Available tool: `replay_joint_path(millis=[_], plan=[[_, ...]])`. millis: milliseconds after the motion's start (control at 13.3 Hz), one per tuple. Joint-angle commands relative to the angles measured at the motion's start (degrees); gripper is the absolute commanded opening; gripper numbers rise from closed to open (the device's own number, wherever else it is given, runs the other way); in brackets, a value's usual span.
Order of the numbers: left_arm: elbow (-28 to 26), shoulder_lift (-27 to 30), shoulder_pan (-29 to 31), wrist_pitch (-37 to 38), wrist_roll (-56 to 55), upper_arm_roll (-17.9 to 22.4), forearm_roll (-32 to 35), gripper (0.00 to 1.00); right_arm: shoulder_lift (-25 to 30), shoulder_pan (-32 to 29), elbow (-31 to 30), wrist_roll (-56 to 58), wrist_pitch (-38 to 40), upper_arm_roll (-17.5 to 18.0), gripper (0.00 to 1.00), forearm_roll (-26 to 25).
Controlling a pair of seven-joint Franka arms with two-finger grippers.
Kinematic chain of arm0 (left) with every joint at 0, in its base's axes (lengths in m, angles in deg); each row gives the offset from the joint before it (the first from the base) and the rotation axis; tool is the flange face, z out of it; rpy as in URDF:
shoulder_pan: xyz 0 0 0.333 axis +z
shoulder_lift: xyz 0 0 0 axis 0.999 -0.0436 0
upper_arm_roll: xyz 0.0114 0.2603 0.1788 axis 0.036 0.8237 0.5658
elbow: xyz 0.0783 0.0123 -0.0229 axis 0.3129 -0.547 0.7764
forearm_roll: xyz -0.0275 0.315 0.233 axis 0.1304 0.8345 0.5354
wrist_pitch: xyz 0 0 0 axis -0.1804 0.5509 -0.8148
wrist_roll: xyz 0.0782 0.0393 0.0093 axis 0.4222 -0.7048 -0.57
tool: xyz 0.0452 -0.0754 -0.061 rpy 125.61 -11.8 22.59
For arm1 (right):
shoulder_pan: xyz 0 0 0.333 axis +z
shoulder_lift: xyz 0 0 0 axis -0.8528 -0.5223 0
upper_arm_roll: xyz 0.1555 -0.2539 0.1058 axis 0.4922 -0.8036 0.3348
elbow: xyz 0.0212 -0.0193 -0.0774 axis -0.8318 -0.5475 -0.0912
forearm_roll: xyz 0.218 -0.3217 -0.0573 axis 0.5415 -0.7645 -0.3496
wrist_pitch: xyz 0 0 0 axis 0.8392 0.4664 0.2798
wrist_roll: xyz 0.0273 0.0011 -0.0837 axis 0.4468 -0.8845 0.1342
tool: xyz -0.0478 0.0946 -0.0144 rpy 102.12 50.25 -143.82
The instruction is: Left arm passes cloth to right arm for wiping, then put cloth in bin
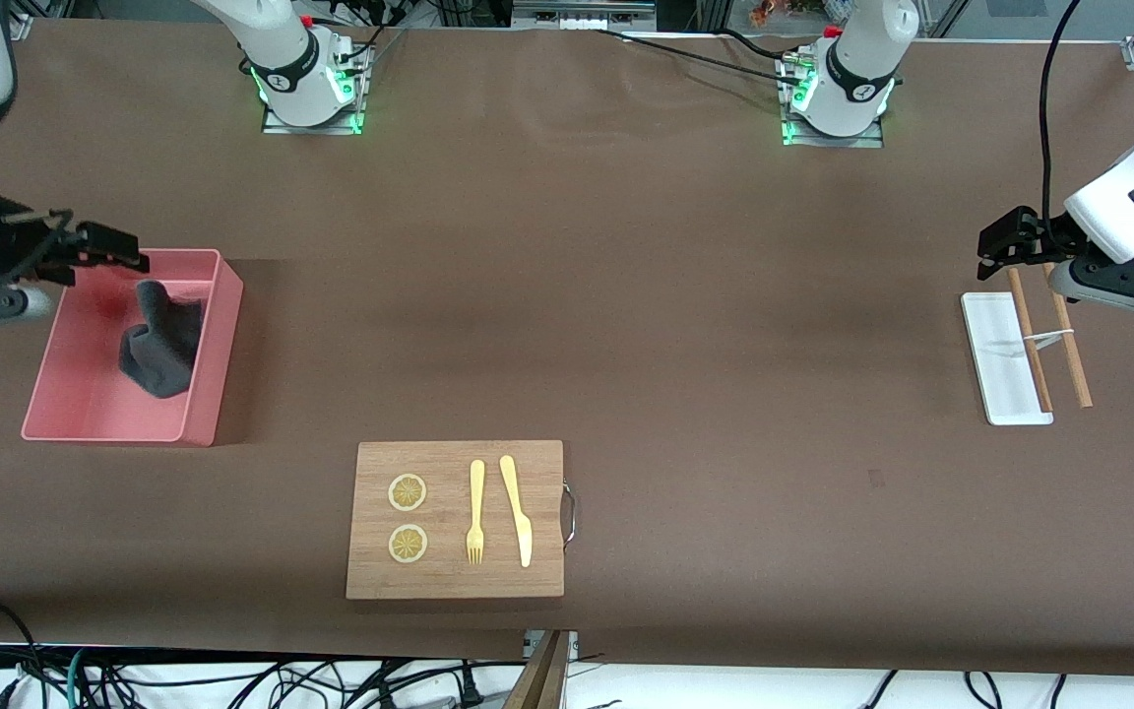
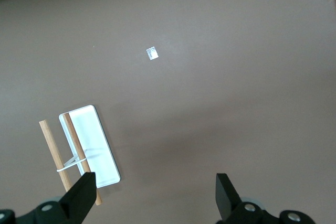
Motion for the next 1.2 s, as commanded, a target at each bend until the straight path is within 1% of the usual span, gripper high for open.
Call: replay_joint_path(millis=[0, 150, 225, 300, 375, 526, 826, 1126], plan=[[1.83, -0.90, -0.36, 1.26, 0.78, 0.10, 0.76, 1.00, 6.32, 0.11, -2.81, -7.83, 2.57, 5.03, 1.00, -3.17], [1.83, -0.81, -0.36, 1.26, 0.78, 0.01, 0.68, 1.00, 7.75, -5.32, -3.78, -9.26, 2.84, 11.97, 1.00, -3.71], [1.83, -0.81, -0.36, 1.35, 0.78, 0.01, 0.68, 1.00, 7.84, -8.31, -3.96, -9.35, 2.76, 14.70, 1.00, -3.71], [1.83, -0.81, -0.36, 1.35, 0.78, 0.01, 0.68, 1.00, 8.01, -10.08, -4.66, -9.35, 2.32, 16.47, 1.00, -3.71], [1.83, -0.81, -0.36, 1.35, 0.78, 0.01, 0.68, 1.00, 8.71, -10.53, -5.97, -9.35, 1.53, 16.83, 1.00, -3.71], [1.83, -0.72, -0.36, 1.44, 0.87, 0.01, 0.68, 1.00, 11.43, -10.80, -10.80, -9.26, -1.98, 16.92, 1.00, -3.71], [1.83, -0.72, -0.44, 1.44, 0.87, -0.07, 0.68, 1.00, 10.48, -11.06, -9.42, -8.30, -2.43, 16.84, 1.00, -3.62], [1.83, -0.72, -0.27, 1.44, 0.96, -0.16, 0.76, 1.00, 10.74, -11.06, -9.33, -8.13, -2.17, 16.84, 1.00, -3.71]])
